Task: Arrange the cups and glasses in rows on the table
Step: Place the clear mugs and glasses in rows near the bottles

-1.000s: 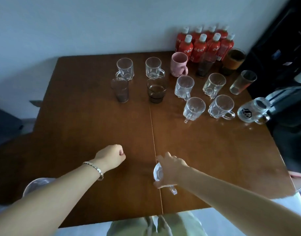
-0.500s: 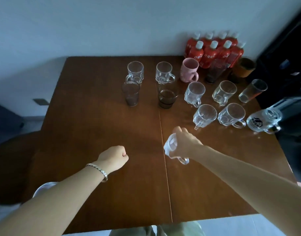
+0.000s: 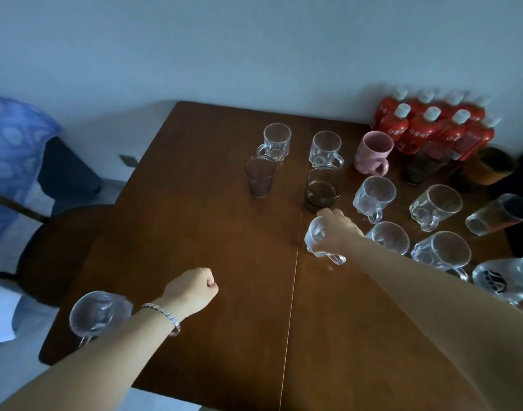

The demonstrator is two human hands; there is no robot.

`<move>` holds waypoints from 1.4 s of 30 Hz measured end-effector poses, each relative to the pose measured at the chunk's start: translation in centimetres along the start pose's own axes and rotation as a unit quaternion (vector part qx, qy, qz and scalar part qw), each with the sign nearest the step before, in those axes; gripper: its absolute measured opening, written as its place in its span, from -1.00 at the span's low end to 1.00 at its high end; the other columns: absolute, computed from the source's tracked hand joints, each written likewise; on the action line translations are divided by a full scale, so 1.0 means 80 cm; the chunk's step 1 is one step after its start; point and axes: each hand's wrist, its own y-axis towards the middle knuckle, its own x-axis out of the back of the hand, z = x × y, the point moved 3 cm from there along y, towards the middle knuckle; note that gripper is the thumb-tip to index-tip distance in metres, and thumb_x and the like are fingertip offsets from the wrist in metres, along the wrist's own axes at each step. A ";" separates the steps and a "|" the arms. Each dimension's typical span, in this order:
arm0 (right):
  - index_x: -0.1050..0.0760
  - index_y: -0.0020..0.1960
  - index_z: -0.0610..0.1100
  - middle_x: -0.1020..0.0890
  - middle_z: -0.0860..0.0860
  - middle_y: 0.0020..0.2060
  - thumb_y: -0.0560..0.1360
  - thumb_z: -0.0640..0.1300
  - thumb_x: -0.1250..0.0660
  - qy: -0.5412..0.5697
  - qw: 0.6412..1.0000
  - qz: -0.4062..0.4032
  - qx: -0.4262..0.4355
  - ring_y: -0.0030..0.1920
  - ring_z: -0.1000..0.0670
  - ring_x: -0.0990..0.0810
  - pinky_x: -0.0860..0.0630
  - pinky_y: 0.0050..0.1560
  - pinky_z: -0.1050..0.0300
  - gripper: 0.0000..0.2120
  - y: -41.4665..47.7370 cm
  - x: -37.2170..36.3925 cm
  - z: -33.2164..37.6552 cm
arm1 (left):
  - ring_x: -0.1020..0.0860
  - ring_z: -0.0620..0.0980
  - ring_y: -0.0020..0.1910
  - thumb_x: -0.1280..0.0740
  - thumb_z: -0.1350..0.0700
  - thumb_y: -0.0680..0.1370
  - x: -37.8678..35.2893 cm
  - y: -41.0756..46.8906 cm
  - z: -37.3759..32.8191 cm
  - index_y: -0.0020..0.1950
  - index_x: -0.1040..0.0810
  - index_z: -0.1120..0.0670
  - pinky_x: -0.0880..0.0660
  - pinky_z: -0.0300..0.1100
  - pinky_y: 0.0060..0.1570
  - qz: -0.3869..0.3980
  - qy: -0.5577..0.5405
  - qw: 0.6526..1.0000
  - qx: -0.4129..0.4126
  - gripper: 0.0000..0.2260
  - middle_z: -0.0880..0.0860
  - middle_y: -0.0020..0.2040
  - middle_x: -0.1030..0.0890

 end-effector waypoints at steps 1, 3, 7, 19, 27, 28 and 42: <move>-0.30 0.29 -0.07 -0.40 -0.06 0.18 0.30 -0.04 -0.41 -0.001 1.000 0.000 0.008 0.24 -0.13 -0.44 -0.44 0.17 0.04 -0.40 -0.001 0.000 0.000 | -0.56 -0.04 -0.19 -0.17 0.02 0.59 -0.001 -0.003 0.000 0.10 -0.54 0.02 -0.43 -0.22 -0.23 -0.001 -0.002 1.000 0.009 -0.79 -0.06 -0.13 -0.61; -0.29 0.32 -0.06 -0.39 -0.06 0.24 0.33 -0.05 -0.41 0.003 1.000 0.002 0.014 0.28 -0.14 -0.41 -0.42 0.20 0.02 -0.40 -0.002 0.001 -0.001 | -0.57 -0.03 -0.16 -0.17 0.01 0.58 -0.005 -0.008 0.002 0.09 -0.54 0.02 -0.43 -0.22 -0.20 -0.004 -0.007 1.000 0.028 -0.79 -0.06 -0.12 -0.60; -0.19 0.45 -0.10 -0.33 -0.09 0.37 0.42 0.02 -0.40 -0.054 0.996 -0.026 0.059 0.39 -0.13 -0.31 -0.30 0.36 -0.01 -0.30 -0.016 0.006 -0.001 | -0.56 -0.01 -0.12 -0.18 0.01 0.57 -0.014 -0.027 0.003 0.10 -0.55 0.02 -0.41 -0.21 -0.18 -0.005 -0.016 0.998 0.064 -0.78 -0.04 -0.05 -0.62; -0.44 0.31 -0.13 -0.57 -0.03 0.19 0.54 -0.03 -0.26 -0.055 0.967 0.113 0.222 0.25 -0.03 -0.51 -0.39 0.21 0.17 -0.62 -0.062 -0.041 0.119 | -0.32 0.08 0.42 -0.29 -0.04 0.54 0.018 -0.074 0.085 0.45 -0.31 0.02 -0.38 -0.05 0.34 -0.135 0.066 0.987 0.063 -0.50 0.07 0.44 -0.35; -0.44 0.32 -0.11 -0.55 -0.03 0.23 0.56 -0.02 -0.25 -0.041 0.973 0.167 0.155 0.23 -0.02 -0.52 -0.44 0.19 0.16 -0.64 -0.069 -0.099 0.152 | -0.50 0.11 0.26 -0.42 -0.24 0.37 0.029 -0.067 0.217 0.49 -0.14 0.04 -0.51 -0.06 0.08 -0.034 0.038 0.984 0.173 -0.18 0.12 0.36 -0.37; -0.43 0.33 -0.11 -0.54 -0.03 0.24 0.56 -0.02 -0.25 -0.036 0.975 0.170 0.139 0.24 -0.02 -0.52 -0.43 0.19 0.17 -0.63 -0.070 -0.105 0.152 | -0.55 0.08 0.19 -0.42 -0.23 0.37 0.027 -0.064 0.222 0.47 -0.17 0.05 -0.53 -0.12 -0.02 -0.034 0.030 0.987 0.157 -0.20 0.11 0.30 -0.42; -0.46 0.29 -0.08 -0.54 -0.04 0.23 0.53 -0.02 -0.25 0.043 0.991 0.098 -0.086 0.23 -0.04 -0.52 -0.45 0.21 0.13 -0.65 -0.112 -0.096 0.062 | -0.58 0.01 0.09 -0.40 -0.18 0.36 0.087 0.031 0.079 0.43 -0.20 -0.02 -0.48 -0.18 -0.12 -0.040 0.126 0.984 -0.117 -0.28 0.03 0.24 -0.46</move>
